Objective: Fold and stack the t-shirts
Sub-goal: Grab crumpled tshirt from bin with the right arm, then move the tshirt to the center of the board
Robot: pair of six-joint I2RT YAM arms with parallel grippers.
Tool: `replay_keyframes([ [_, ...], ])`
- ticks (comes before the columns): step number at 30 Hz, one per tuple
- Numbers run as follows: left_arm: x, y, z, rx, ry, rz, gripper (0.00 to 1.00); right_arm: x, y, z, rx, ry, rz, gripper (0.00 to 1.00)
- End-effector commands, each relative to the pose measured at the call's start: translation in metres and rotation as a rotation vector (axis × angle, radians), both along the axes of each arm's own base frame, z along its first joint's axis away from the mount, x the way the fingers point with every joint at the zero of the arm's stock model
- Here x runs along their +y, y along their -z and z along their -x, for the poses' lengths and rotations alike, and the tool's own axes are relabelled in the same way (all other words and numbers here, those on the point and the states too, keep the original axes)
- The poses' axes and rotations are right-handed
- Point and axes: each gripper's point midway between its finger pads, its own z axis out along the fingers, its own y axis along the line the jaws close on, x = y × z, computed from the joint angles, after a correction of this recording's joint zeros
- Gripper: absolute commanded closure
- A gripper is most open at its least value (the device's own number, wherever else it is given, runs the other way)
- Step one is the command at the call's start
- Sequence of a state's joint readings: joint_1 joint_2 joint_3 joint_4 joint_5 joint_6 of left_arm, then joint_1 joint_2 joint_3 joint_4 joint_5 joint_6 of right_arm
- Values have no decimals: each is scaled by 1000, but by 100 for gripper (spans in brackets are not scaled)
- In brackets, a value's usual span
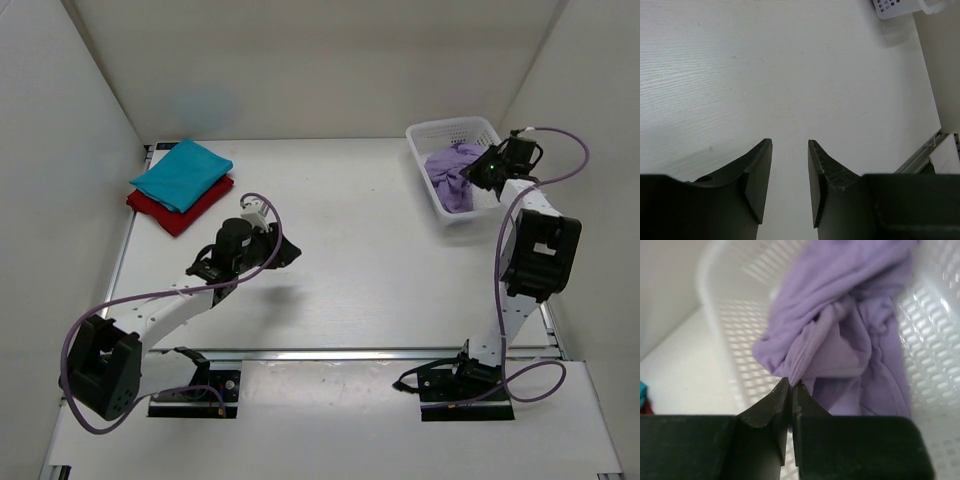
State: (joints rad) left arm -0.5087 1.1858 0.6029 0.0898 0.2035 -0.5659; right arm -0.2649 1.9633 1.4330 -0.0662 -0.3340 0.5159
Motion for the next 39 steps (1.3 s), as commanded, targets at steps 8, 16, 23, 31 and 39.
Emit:
replay_keyframes([
  [8, -3, -50, -25, -38, -7, 84, 55, 84, -370, 78, -796, -206, 174, 100],
  [16, 29, -68, -23, -70, -101, 121, 53, 226, -536, 227, -1201, -676, 73, 100],
  [23, 69, -68, -20, -58, -191, 148, 51, 246, -576, 285, -1329, -905, -121, 100],
  [31, 70, -42, -1, -29, -178, 130, 47, 262, -457, 216, -1051, -946, -239, 100],
  [39, 51, 14, 46, 8, -93, -83, 44, 267, -227, 111, -575, -776, -396, 100],
])
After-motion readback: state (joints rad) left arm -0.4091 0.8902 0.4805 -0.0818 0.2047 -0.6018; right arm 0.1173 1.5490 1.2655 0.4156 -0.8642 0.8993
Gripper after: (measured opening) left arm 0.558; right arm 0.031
